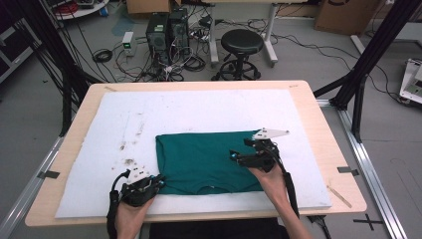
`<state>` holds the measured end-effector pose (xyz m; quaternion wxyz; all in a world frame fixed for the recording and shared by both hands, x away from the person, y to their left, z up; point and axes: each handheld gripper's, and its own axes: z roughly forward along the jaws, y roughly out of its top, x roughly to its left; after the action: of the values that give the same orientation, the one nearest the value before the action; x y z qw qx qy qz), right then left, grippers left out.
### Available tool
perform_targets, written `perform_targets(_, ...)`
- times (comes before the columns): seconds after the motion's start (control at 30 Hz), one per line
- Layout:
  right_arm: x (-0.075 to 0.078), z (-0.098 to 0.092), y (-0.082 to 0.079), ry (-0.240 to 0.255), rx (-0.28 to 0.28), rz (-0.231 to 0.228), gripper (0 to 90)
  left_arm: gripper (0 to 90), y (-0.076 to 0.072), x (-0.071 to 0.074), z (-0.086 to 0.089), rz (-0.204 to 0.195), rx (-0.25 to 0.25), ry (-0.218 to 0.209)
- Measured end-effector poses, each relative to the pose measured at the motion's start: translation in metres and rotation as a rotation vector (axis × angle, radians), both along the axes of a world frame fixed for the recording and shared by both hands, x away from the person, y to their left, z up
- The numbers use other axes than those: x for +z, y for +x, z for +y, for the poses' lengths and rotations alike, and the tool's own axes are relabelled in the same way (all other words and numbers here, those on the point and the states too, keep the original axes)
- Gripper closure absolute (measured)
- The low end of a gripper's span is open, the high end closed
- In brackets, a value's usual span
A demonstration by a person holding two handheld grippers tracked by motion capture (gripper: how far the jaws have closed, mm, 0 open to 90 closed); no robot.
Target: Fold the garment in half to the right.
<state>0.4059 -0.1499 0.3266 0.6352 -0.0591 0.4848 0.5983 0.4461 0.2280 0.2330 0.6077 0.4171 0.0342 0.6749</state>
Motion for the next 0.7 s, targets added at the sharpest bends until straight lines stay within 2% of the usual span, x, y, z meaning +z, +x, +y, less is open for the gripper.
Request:
perform_targets(0.27, 0.024, 0.051, -0.007, -0.113, -0.062, -0.003, 26.3, 84.1, 0.000, 0.002, 0.001, 0.013, -0.008, 0.010)
perform_targets(0.43, 0.040, 0.082, -0.008, -0.161, -0.113, -0.024, 26.7, 84.0, 0.000, 0.001, 0.001, 0.008, -0.003, 0.012)
perform_targets(0.57, 0.052, 0.105, -0.006, -0.207, -0.138, -0.008, 28.3, 84.0, 0.000, 0.001, 0.001, 0.008, -0.003, 0.013)
perform_targets(0.7, 0.064, 0.125, -0.004, -0.224, -0.146, 0.012, 28.5, 84.2, 0.000, 0.001, 0.001, 0.010, -0.004, 0.011)
